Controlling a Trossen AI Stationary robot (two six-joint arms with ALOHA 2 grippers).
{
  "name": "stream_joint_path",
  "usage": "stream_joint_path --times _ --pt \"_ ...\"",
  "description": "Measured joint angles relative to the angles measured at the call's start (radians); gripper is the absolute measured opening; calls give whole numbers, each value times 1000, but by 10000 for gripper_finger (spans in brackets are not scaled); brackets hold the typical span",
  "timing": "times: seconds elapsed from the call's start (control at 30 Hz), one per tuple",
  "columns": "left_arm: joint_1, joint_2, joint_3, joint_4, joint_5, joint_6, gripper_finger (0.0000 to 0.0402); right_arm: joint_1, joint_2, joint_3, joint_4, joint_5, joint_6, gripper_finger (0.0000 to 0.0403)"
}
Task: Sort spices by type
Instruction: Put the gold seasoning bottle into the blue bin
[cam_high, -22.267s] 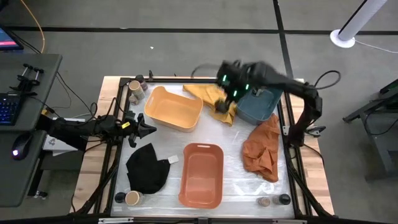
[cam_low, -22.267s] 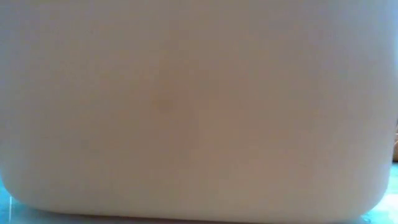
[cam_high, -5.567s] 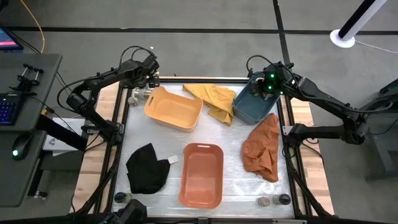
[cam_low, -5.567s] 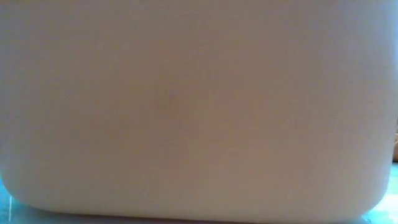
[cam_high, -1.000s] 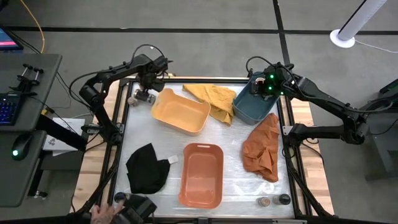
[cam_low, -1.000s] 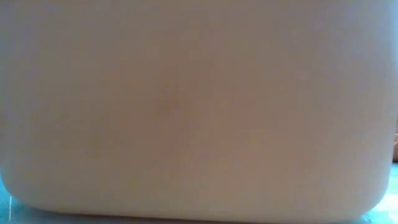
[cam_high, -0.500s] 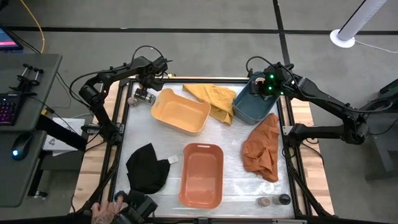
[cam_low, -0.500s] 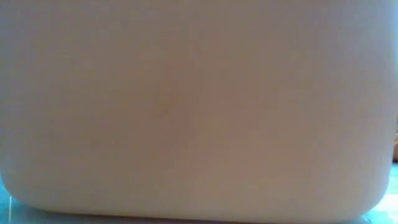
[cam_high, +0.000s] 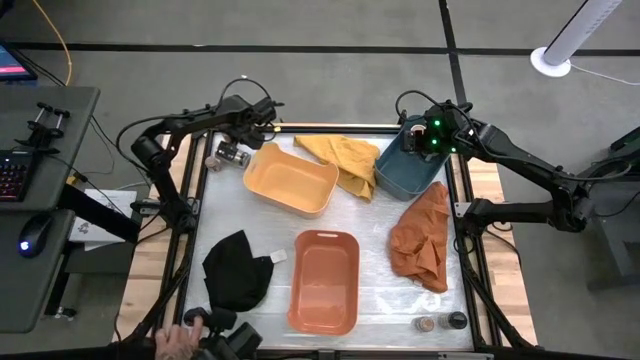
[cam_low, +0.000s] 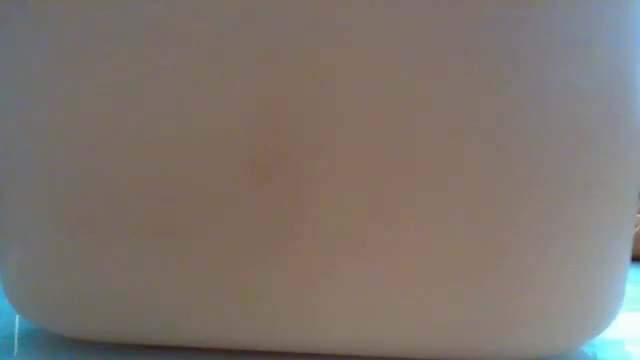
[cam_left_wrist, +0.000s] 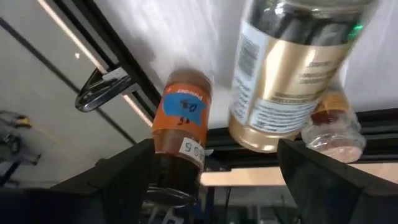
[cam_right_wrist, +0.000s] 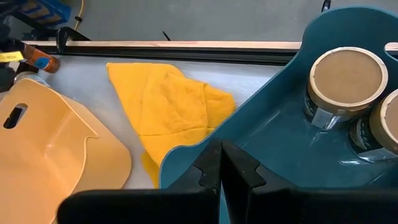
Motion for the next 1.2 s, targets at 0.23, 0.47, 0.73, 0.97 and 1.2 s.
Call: stream_joint_path --times 0.23,0.47,0.73,0.97,1.2 --pt "-9 4 0 -1 17 -75 323 0 0 0 -1 -5 0 0" --pt "-43 4 0 -7 176 -134 323 0 0 0 -5 -8 -7 0" --pt "-73 -1 0 12 189 -58 323 0 0 0 -5 -10 -8 0" --pt "-14 -10 0 -29 250 -48 323 0 0 0 -7 -22 -8 0" --pt "29 -10 0 -9 343 13 323 0 0 0 -8 -31 0 0"
